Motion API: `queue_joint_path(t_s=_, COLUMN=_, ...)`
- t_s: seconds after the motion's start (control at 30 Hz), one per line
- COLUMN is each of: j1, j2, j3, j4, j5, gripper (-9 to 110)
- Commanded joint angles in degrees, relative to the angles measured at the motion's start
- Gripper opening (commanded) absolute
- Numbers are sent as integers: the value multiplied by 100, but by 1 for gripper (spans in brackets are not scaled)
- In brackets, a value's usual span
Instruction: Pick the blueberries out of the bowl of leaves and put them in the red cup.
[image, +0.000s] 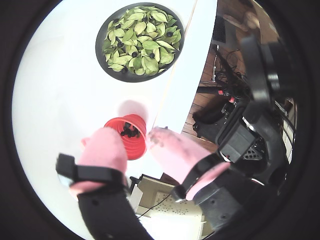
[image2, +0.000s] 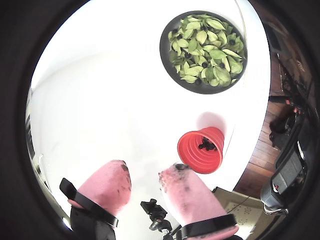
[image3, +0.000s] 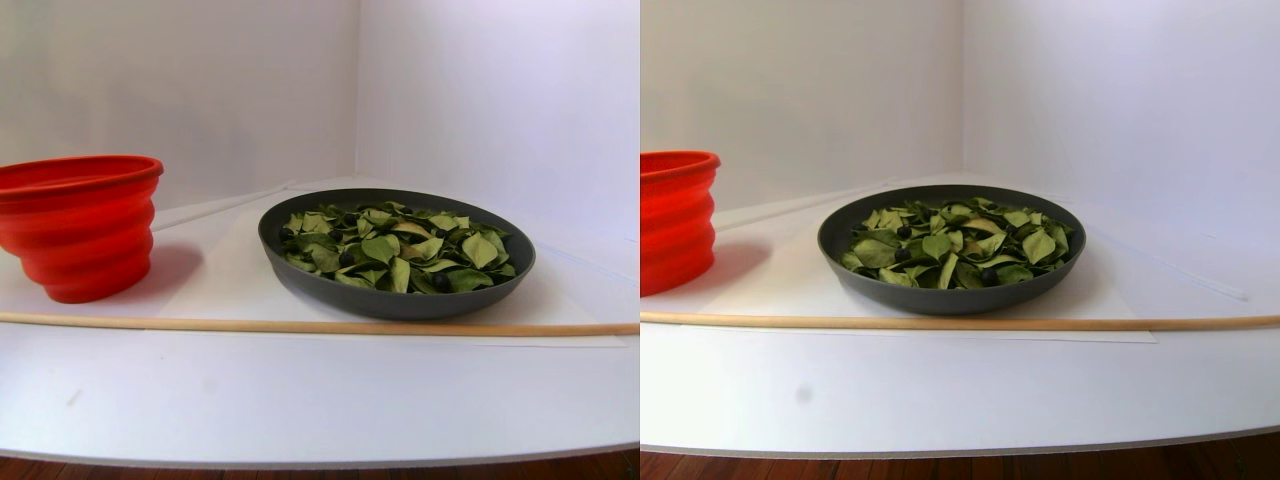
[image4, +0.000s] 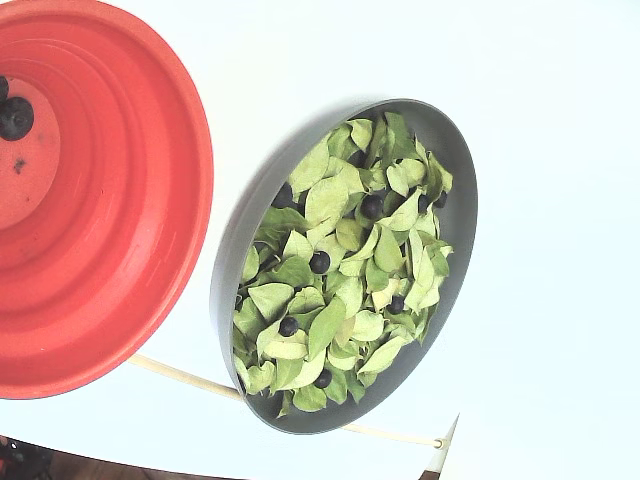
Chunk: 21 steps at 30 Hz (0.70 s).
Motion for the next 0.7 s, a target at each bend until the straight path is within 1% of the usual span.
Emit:
queue_joint_path(t_s=0.0, j1=44, j2=-44, j3=-62, j4=-53, j5=-9, gripper=13)
queue_joint_path(t_s=0.13, j1=-272, j2=-35, j3=-62, j4=-53, j5=0, gripper=11)
queue_joint_path(t_s=0.37, j1=-343, j2=-35, j3=-53, j4=-70, j5=-18, gripper=10)
queue_joint_path(t_s=0.47, j1=-378, j2=-26, j3=-44, j4=-123, j5=-9, gripper=12)
queue_joint_path(t_s=0.57, j1=-765, j2=-26, j3=-44, j4=-149, j5=-70, gripper=14)
queue_joint_path(t_s=0.67, j1=-703, j2=-88, j3=-105, j4=-141, j5=-97, gripper=15)
